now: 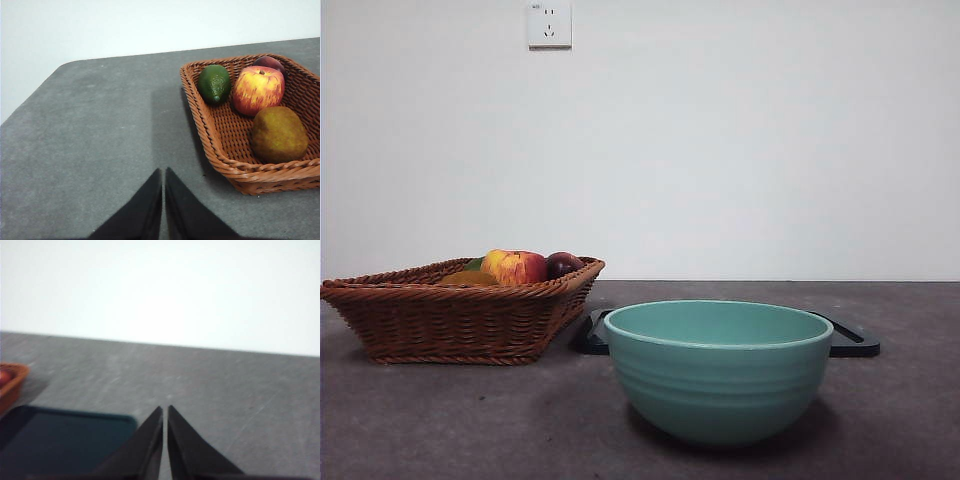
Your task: Pick up the wifruite, put it on the bowl, pick up the plate, put it on desk
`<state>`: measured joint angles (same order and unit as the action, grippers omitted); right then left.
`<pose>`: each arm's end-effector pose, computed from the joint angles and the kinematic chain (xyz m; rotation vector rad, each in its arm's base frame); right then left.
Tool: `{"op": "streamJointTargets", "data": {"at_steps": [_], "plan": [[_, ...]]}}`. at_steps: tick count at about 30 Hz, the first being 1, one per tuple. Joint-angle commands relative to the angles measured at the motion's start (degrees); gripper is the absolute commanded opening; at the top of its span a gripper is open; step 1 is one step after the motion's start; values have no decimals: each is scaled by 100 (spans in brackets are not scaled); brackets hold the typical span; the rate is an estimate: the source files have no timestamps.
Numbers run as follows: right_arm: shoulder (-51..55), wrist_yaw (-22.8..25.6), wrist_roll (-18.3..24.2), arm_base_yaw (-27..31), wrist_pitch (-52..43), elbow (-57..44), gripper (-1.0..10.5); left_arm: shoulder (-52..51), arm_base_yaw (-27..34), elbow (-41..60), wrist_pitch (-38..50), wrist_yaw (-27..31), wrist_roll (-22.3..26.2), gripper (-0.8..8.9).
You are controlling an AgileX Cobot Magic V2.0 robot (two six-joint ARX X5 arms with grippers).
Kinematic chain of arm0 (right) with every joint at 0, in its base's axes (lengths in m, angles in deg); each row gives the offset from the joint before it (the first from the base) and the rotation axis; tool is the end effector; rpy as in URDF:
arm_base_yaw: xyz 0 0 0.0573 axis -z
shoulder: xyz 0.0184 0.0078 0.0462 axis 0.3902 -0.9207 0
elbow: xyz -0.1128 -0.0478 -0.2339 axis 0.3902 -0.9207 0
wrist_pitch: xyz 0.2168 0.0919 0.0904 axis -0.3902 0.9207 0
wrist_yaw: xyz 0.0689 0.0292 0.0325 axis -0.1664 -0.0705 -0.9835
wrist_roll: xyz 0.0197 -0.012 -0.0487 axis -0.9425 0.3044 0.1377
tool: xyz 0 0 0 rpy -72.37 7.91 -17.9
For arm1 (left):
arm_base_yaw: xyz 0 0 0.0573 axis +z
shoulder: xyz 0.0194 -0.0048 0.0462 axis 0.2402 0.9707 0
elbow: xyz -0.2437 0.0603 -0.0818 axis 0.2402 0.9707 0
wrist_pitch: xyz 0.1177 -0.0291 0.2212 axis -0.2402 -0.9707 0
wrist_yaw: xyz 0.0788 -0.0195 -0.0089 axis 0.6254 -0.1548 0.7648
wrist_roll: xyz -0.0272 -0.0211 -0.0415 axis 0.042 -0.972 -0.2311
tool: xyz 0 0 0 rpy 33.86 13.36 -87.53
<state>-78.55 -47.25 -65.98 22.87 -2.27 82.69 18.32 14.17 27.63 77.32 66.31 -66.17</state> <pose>0.0910 0.0036 0.2776 0.0111 0.0702 0.1209 0.0949 -0.0008 0.1567 0.0984 0.1502 -0.0497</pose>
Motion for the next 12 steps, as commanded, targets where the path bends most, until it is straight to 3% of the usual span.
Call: {"op": "streamJointTargets", "data": {"at_steps": [1,12], "plan": [[374,7,42,122,-656,-640,6,-9,13,120,-42,17,-39,9],[1419,140,-52,138,-1316,-2308,6,-9,13,120,-42,15,-39,9]]}}
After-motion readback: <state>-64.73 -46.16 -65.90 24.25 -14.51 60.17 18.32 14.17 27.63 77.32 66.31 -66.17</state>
